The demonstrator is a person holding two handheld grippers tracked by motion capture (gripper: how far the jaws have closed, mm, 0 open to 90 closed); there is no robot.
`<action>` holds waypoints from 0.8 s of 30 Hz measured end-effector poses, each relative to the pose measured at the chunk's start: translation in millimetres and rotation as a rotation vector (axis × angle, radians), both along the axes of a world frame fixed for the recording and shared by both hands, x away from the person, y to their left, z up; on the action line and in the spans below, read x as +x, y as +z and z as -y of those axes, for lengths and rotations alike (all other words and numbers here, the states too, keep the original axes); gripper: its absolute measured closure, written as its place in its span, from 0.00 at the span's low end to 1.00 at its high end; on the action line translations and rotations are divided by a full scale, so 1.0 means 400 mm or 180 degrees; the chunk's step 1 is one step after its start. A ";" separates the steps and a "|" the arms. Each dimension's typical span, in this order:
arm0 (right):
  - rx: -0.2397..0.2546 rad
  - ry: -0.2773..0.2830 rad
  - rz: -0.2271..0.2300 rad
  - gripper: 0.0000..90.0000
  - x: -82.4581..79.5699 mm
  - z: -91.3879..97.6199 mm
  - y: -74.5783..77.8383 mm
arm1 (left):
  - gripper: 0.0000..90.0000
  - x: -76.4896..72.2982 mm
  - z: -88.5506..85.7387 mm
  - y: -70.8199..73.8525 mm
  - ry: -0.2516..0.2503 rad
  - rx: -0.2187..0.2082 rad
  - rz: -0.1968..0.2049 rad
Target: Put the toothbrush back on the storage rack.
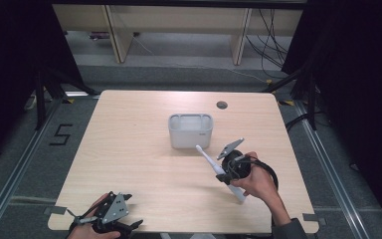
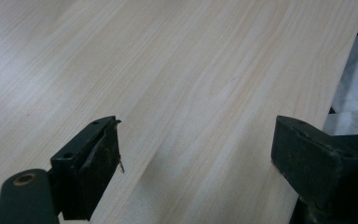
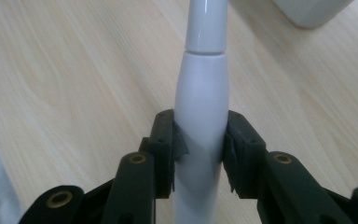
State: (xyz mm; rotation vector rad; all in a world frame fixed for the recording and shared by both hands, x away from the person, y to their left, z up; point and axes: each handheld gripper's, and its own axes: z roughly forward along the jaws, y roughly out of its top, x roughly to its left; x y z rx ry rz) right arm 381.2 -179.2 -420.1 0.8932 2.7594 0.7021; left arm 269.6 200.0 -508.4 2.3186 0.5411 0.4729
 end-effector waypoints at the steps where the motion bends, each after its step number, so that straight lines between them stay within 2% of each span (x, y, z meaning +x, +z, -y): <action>1: 0.0086 -0.0061 0.0026 0.74 -0.003 0.005 0.007 | 0.16 0.000 0.000 0.000 -0.0001 -0.0002 -0.0001; 2: 0.0177 -0.0030 0.0229 0.74 -0.005 0.012 0.020 | 0.16 0.000 0.000 0.000 -0.0002 -0.0002 0.0000; 3: 0.0177 -0.0030 0.0229 0.74 -0.005 0.012 0.020 | 0.16 0.000 0.001 -0.001 0.0011 -0.0011 -0.0007; 4: 0.0253 0.0051 0.0305 0.74 -0.002 0.019 0.028 | 0.16 0.001 0.000 -0.001 0.0010 0.0001 0.0001; 5: 0.0333 -0.0025 0.0328 0.74 -0.006 0.020 0.035 | 0.16 0.001 0.000 -0.002 0.0010 -0.0017 0.0008; 6: 0.0447 0.0020 0.0430 0.74 -0.005 0.029 0.048 | 0.16 0.001 0.000 0.000 0.0009 0.0000 0.0003; 7: 0.0447 0.0020 0.0430 0.74 -0.005 0.029 0.048 | 0.16 0.000 0.000 0.000 0.0002 -0.0001 0.0002; 8: 0.0507 0.0022 0.0517 0.74 -0.004 0.034 0.055 | 0.16 0.000 0.000 0.000 0.0000 -0.0002 0.0001; 9: 0.0542 -0.0023 0.0538 0.74 -0.004 0.038 0.061 | 0.16 0.001 0.000 0.000 0.0005 -0.0006 0.0001; 10: 0.0586 -0.0022 0.0472 0.74 -0.003 0.041 0.066 | 0.16 0.001 0.000 0.000 0.0009 0.0000 0.0005; 11: 0.0642 -0.0083 0.0576 0.74 -0.003 0.042 0.068 | 0.16 0.000 -0.001 0.000 0.0004 0.0001 0.0001; 12: 0.0723 -0.0165 0.0543 0.74 0.000 0.046 0.070 | 0.16 0.000 0.000 0.001 0.0000 -0.0001 0.0003; 13: 0.0723 -0.0165 0.0543 0.74 0.000 0.046 0.070 | 0.16 0.000 0.000 0.001 0.0000 -0.0001 0.0003; 14: 0.0790 -0.0098 0.0646 0.74 0.005 0.049 0.073 | 0.16 0.000 -0.001 0.001 0.0000 0.0001 0.0000; 15: 0.0830 -0.0127 0.0758 0.74 0.009 0.053 0.076 | 0.16 0.001 -0.001 -0.001 0.0003 -0.0024 0.0006; 16: 0.0910 -0.0174 0.0732 0.74 0.014 0.059 0.081 | 0.16 0.003 -0.001 -0.001 0.0011 0.0012 0.0029; 17: 0.0910 -0.0174 0.0732 0.74 0.014 0.059 0.081 | 0.16 0.003 -0.002 -0.001 0.0008 0.0028 0.0031; 18: 0.0933 -0.0231 0.0749 0.74 0.013 0.059 0.082 | 0.16 0.000 -0.001 0.000 0.0001 0.0001 -0.0003; 19: 0.0955 -0.0198 0.0759 0.74 0.019 0.062 0.083 | 0.16 0.000 -0.001 0.000 0.0001 -0.0006 -0.0002; 20: 0.0998 -0.0225 0.0811 0.74 0.022 0.065 0.084 | 0.16 0.001 0.000 0.000 0.0005 -0.0005 0.0001; 21: 0.1043 -0.0279 0.0802 0.74 0.024 0.067 0.085 | 0.16 0.002 -0.001 -0.001 0.0004 -0.0023 0.0008; 22: 0.1102 -0.0302 0.0891 0.74 0.033 0.073 0.088 | 0.16 0.001 -0.001 -0.001 0.0006 -0.0032 0.0006; 24: 0.1125 -0.0319 0.0876 0.74 0.037 0.076 0.090 | 0.16 -0.001 0.000 0.001 0.0021 -0.0016 0.0002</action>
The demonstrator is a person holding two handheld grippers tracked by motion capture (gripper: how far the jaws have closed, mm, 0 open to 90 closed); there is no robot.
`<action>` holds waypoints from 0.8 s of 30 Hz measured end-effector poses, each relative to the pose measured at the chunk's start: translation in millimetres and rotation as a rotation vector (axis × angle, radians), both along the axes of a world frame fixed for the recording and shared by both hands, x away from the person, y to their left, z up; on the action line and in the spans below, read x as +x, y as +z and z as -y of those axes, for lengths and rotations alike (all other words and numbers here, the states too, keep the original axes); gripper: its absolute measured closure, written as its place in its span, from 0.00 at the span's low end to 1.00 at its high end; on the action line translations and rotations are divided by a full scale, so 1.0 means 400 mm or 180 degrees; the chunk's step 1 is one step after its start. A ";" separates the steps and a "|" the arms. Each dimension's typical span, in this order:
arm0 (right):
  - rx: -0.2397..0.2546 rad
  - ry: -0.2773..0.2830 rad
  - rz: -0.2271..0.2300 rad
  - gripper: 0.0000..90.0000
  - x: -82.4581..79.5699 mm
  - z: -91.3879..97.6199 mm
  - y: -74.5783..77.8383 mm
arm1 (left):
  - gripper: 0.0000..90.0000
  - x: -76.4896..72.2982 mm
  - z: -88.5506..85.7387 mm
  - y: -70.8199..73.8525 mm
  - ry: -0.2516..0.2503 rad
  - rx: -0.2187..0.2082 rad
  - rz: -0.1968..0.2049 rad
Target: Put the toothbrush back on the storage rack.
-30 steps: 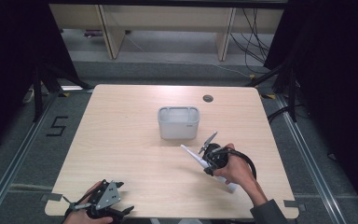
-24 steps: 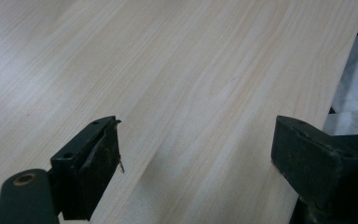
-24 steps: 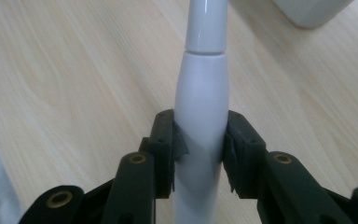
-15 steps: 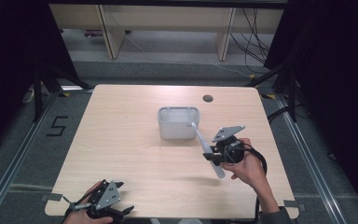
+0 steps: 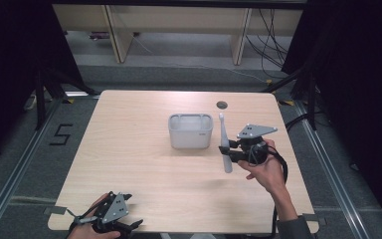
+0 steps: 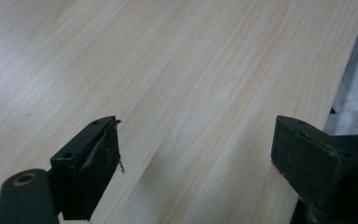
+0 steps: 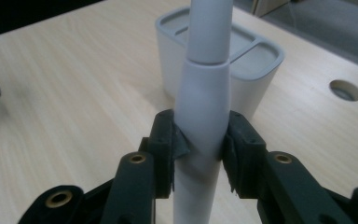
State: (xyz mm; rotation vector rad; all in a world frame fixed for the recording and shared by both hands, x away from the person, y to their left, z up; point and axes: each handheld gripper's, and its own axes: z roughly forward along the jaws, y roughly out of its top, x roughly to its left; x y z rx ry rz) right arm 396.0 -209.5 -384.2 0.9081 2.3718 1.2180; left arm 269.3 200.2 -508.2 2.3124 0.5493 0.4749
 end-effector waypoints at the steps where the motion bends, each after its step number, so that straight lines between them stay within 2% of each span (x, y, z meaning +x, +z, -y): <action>1: 0.0027 -0.0031 0.0054 0.74 0.004 0.003 0.003 | 0.16 0.001 0.000 -0.001 -0.0010 -0.0013 0.0012; 2: 0.0055 -0.0077 0.0063 0.74 0.005 0.005 0.007 | 0.16 0.002 0.000 -0.001 -0.0013 -0.0022 0.0011; 3: 0.0128 -0.0135 0.0155 0.74 0.012 0.010 0.012 | 0.16 0.002 -0.001 0.000 0.0005 -0.0016 0.0014; 5: 0.0137 -0.0126 0.0197 0.74 0.018 0.014 0.015 | 0.16 0.003 -0.001 0.001 0.0013 0.0004 0.0052; 6: 0.0191 -0.0192 0.0169 0.74 0.018 0.014 0.017 | 0.16 0.004 -0.004 0.004 -0.0016 0.0062 0.0054; 7: 0.0178 -0.0201 0.0185 0.74 0.021 0.016 0.021 | 0.16 0.004 -0.004 0.003 -0.0016 0.0062 0.0050; 8: 0.0212 -0.0229 0.0213 0.74 0.029 0.018 0.025 | 0.16 0.002 -0.002 0.001 0.0006 -0.0020 0.0025; 10: 0.0217 -0.0256 0.0226 0.74 0.035 0.020 0.031 | 0.16 0.003 -0.002 0.001 0.0020 0.0003 0.0062; 11: 0.0217 -0.0256 0.0226 0.74 0.035 0.020 0.031 | 0.16 0.001 -0.001 0.002 -0.0003 -0.0049 0.0028; 12: 0.0265 -0.0279 0.0265 0.74 0.039 0.018 0.031 | 0.16 0.002 -0.002 0.002 0.0002 -0.0042 0.0032; 14: 0.0275 -0.0291 0.0247 0.74 0.046 0.017 0.037 | 0.16 0.004 -0.002 0.002 0.0026 0.0006 0.0067; 15: 0.0293 -0.0289 0.0291 0.74 0.052 0.016 0.039 | 0.16 0.002 -0.002 0.002 0.0017 -0.0049 0.0037; 17: 0.0282 -0.0314 0.0299 0.74 0.060 0.014 0.044 | 0.16 0.002 -0.002 0.003 0.0003 -0.0048 0.0039; 18: 0.0309 -0.0310 0.0268 0.74 0.063 0.011 0.046 | 0.16 0.002 -0.004 0.004 0.0006 0.0006 0.0043; 19: 0.0343 -0.0327 0.0284 0.74 0.067 0.007 0.047 | 0.16 0.002 -0.002 0.002 0.0012 -0.0051 0.0036; 24: 0.0369 -0.0326 0.0334 0.74 0.087 -0.002 0.061 | 0.16 0.003 -0.004 0.005 0.0004 0.0023 0.0048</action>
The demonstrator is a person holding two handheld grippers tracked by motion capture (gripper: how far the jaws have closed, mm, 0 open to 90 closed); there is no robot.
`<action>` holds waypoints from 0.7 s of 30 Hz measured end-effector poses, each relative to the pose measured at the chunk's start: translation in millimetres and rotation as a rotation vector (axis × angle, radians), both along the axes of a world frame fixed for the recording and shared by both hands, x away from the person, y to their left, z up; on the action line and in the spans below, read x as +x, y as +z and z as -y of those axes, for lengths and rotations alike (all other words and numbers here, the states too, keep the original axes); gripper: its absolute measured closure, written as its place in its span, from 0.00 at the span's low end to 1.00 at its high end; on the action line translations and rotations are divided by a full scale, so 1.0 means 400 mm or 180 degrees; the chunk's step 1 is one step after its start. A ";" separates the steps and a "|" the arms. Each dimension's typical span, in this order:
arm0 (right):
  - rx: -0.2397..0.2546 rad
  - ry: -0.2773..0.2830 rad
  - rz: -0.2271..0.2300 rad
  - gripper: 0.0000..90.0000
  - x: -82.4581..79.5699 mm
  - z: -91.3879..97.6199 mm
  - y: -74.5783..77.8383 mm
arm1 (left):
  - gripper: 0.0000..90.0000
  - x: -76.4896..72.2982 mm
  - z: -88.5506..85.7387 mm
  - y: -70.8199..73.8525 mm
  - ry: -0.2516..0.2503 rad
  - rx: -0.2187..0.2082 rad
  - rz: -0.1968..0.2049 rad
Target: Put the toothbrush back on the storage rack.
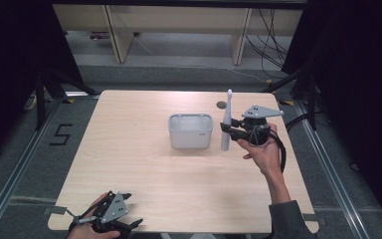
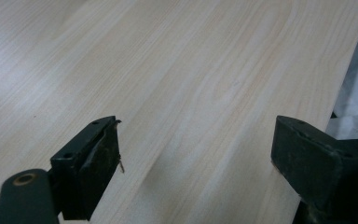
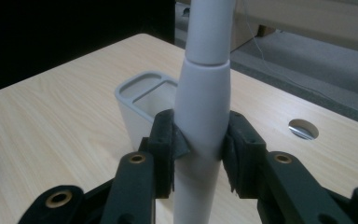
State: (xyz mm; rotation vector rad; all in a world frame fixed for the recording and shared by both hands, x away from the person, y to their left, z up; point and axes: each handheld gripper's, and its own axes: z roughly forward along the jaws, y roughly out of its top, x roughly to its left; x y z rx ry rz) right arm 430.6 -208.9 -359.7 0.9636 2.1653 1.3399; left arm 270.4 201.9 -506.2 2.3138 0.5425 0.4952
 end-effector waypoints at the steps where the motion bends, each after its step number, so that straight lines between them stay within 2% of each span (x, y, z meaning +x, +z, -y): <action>1: 0.0051 -0.0008 -0.0004 0.74 0.003 -0.004 0.001 | 0.17 -0.001 0.002 -0.003 0.0015 -0.0068 0.0000; 3: 0.0008 -0.0021 0.0070 0.74 0.011 -0.005 0.006 | 0.16 0.000 0.000 0.000 -0.0008 -0.0043 -0.0021; 5: 0.0029 -0.0046 0.0070 0.74 0.016 -0.009 0.011 | 0.16 0.000 0.000 0.000 -0.0013 -0.0007 -0.0014; 6: 0.0050 -0.0029 0.0033 0.74 0.018 -0.012 0.014 | 0.16 0.000 0.001 -0.002 -0.0012 -0.0072 -0.0035; 7: 0.0049 -0.0034 0.0033 0.74 0.022 -0.013 0.016 | 0.16 0.002 0.000 -0.002 -0.0003 -0.0040 -0.0015; 8: 0.0036 -0.0063 0.0022 0.74 0.023 -0.013 0.020 | 0.16 0.000 0.001 -0.002 -0.0008 -0.0076 -0.0035; 10: 0.0044 -0.0055 0.0035 0.74 0.031 -0.017 0.025 | 0.16 0.000 0.000 0.001 -0.0017 -0.0002 -0.0014; 11: -0.0006 -0.0061 0.0071 0.74 0.035 -0.016 0.029 | 0.16 0.000 0.001 -0.002 -0.0011 -0.0064 -0.0030; 14: 0.0058 -0.0082 0.0034 0.74 0.044 -0.022 0.036 | 0.16 0.000 0.001 -0.001 -0.0005 -0.0041 -0.0019; 15: 0.0049 -0.0047 0.0067 0.74 0.051 -0.021 0.037 | 0.16 0.000 0.000 0.000 -0.0006 0.0004 0.0000; 16: 0.0036 -0.0084 0.0019 0.74 0.054 -0.025 0.041 | 0.16 0.000 0.002 -0.003 -0.0002 -0.0080 -0.0021; 18: 0.0044 -0.0113 0.0025 0.74 0.056 -0.027 0.043 | 0.16 0.002 0.000 -0.003 0.0010 -0.0049 0.0000; 19: 0.0035 -0.0052 0.0047 0.74 0.062 -0.026 0.045 | 0.16 0.001 0.001 -0.003 0.0018 -0.0068 -0.0007; 21: 0.0024 -0.0111 0.0073 0.74 0.066 -0.029 0.055 | 0.16 -0.001 0.002 -0.004 0.0002 -0.0075 -0.0027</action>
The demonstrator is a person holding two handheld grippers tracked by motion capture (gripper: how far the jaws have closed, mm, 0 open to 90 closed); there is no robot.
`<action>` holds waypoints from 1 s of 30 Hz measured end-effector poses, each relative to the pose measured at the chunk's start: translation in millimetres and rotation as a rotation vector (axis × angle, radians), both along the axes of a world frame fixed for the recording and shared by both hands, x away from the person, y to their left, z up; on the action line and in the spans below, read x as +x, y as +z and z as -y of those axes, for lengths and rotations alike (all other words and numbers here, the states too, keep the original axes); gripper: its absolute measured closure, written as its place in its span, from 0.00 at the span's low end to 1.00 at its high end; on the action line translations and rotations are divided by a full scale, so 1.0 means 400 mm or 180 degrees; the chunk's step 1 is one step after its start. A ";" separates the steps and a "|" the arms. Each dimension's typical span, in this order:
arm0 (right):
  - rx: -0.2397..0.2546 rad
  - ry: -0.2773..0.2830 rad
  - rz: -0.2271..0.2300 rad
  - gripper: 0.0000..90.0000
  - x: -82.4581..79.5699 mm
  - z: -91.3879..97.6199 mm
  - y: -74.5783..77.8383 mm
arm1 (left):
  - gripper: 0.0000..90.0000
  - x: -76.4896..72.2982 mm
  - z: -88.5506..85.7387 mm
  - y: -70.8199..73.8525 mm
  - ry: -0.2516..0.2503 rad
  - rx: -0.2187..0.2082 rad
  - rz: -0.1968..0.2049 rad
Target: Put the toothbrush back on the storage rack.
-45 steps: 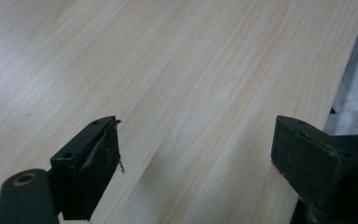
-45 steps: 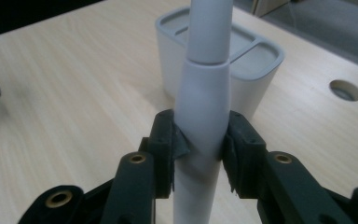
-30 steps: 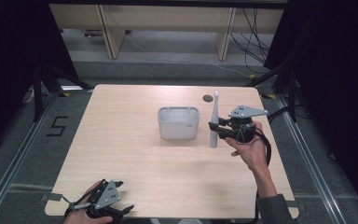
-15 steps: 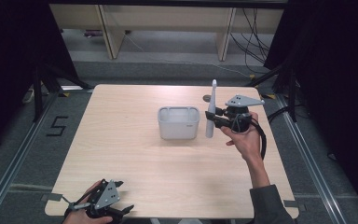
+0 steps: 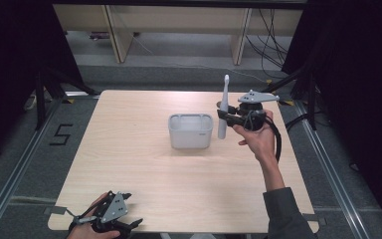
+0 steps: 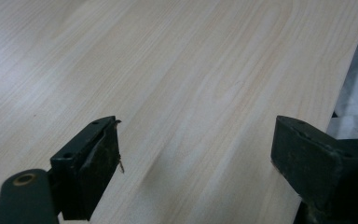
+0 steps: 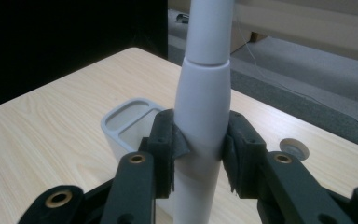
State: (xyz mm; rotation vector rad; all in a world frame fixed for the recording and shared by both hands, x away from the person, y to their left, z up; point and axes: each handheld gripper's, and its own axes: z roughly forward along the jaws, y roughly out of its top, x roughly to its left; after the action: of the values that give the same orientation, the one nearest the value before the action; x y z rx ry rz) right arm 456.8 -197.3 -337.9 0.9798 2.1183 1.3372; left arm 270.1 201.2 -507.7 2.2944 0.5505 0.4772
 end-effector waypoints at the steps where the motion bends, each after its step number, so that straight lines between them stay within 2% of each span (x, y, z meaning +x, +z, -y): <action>1: 0.0022 0.0011 -0.0004 0.74 0.002 -0.003 0.004 | 0.16 0.002 -0.001 0.000 0.0010 0.0053 0.0031; 2: 0.0016 0.0006 -0.0021 0.74 0.004 -0.005 0.009 | 0.16 -0.001 0.001 -0.002 0.0041 -0.0018 -0.0009; 3: 0.0018 0.0023 0.0006 0.74 0.008 -0.007 0.013 | 0.16 0.002 -0.001 0.001 0.0004 0.0040 0.0029; 5: 0.0018 0.0019 -0.0005 0.74 0.012 -0.014 0.020 | 0.16 0.000 0.000 0.001 0.0001 -0.0008 0.0007; 7: -0.0004 -0.0012 0.0089 0.74 0.018 -0.024 0.024 | 0.16 0.001 -0.001 0.001 0.0001 -0.0008 0.0008; 8: 0.0001 0.0011 0.0036 0.74 0.019 -0.028 0.028 | 0.16 0.001 -0.001 0.001 0.0003 -0.0003 0.0014; 10: 0.0023 0.0017 0.0028 0.74 0.030 -0.039 0.030 | 0.16 0.000 0.000 0.002 -0.0001 -0.0010 0.0012; 12: 0.0010 0.0009 0.0040 0.74 0.033 -0.041 0.032 | 0.16 0.001 -0.002 0.004 -0.0009 0.0072 0.0026; 13: 0.0066 -0.0007 0.0018 0.74 0.041 -0.048 0.032 | 0.16 0.000 -0.001 0.002 0.0002 -0.0009 0.0014; 16: 0.0066 -0.0011 0.0051 0.74 0.051 -0.052 0.032 | 0.16 0.001 -0.001 0.003 -0.0023 -0.0011 -0.0010; 17: 0.0071 0.0010 0.0011 0.74 0.054 -0.055 0.034 | 0.16 0.001 -0.001 0.002 -0.0024 -0.0009 -0.0013; 19: 0.0086 -0.0018 0.0065 0.74 0.062 -0.062 0.034 | 0.16 0.001 -0.001 0.001 -0.0019 0.0001 -0.0010; 22: 0.0063 -0.0016 0.0033 0.74 0.073 -0.070 0.036 | 0.16 0.001 -0.003 0.005 -0.0026 0.0074 0.0012; 23: 0.0089 -0.0018 -0.0006 0.74 0.075 -0.075 0.036 | 0.16 0.001 -0.003 0.005 -0.0024 0.0068 0.0009; 24: 0.0083 -0.0025 0.0016 0.74 0.079 -0.078 0.034 | 0.16 0.001 -0.002 0.002 -0.0025 -0.0003 -0.0012; 26: 0.0099 -0.0040 -0.0015 0.74 0.086 -0.085 0.030 | 0.16 0.000 -0.002 0.003 -0.0014 0.0004 -0.0004; 27: 0.0094 -0.0059 0.0021 0.74 0.095 -0.089 0.024 | 0.16 0.001 -0.003 0.005 -0.0026 0.0064 0.0013; 28: 0.0094 -0.0059 0.0021 0.74 0.095 -0.089 0.024 | 0.16 0.001 -0.003 0.005 -0.0028 0.0066 0.0011; 30: 0.0126 -0.0076 0.0008 0.74 0.102 -0.092 0.019 | 0.16 0.000 -0.001 0.003 -0.0028 -0.0009 -0.0014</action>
State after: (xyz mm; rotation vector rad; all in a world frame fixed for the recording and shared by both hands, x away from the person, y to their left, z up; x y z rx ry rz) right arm 497.6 -160.5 -330.4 1.0155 2.0791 1.3728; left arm 270.3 201.8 -506.6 2.2948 0.5428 0.4668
